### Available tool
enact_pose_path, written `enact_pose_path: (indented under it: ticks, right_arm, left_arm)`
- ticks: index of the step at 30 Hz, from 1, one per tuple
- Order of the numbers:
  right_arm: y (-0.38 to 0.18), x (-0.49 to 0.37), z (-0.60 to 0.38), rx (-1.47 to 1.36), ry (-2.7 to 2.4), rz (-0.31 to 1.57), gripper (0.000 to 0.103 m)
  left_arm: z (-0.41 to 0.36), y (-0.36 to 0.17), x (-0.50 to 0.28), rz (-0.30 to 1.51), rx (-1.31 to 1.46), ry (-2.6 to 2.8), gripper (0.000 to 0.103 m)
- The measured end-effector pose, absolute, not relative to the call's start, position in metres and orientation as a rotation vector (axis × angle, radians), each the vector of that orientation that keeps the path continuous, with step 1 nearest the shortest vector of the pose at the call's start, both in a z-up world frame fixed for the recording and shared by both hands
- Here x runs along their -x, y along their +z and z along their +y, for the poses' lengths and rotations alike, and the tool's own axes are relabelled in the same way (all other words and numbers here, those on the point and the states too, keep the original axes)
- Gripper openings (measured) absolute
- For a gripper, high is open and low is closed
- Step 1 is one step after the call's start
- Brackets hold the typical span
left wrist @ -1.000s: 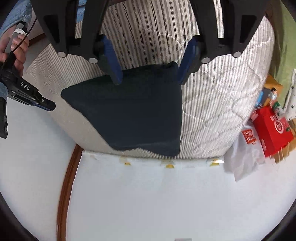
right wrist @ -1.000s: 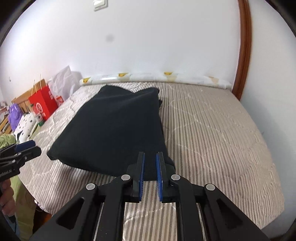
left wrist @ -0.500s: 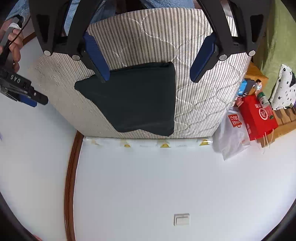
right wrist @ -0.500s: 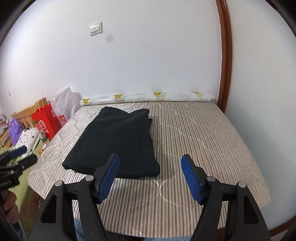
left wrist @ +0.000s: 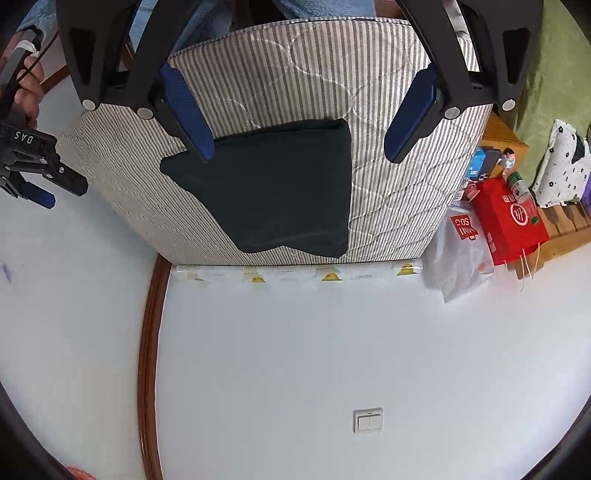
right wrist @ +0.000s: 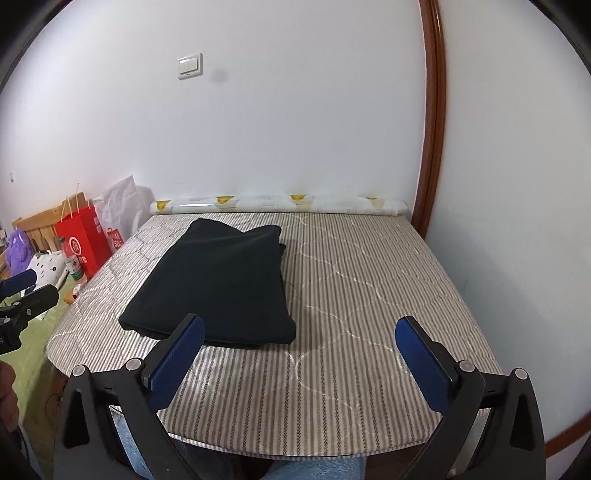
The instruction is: Fold small clothes
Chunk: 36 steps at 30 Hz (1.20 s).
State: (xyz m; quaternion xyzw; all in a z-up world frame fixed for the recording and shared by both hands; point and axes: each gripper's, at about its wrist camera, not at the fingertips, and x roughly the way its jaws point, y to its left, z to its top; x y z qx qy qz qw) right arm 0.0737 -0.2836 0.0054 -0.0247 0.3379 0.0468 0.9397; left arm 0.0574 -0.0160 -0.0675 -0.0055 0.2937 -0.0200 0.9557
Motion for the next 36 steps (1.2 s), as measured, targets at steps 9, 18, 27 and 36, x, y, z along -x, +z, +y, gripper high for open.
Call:
enact_pose_path:
  ticks: [9,18,27,36]
  right_arm:
    - [0.0058,-0.0711,-0.2873,0.045,0.077,0.696,0.102]
    - [0.0043,-0.0725,-0.2879,0.041,0.073,0.7,0.102]
    - [0.0043,-0.0733,-0.2876,0.035,0.071,0.701,0.102]
    - [0.0044,-0.0735,-0.2885,0.035,0.071,0.701,0.102]
  left_arm:
    - [-0.0148,-0.0691,-0.0574,0.603,0.017,-0.034,0.094]
    - [-0.0123,-0.0682,-0.0565,0.602,0.028,-0.026,0.094]
    - [-0.0117,-0.069,-0.0568,0.602,0.03,-0.02,0.094]
    - [-0.0125,-0.0693,-0.057,0.603,0.031,-0.019,0.094]
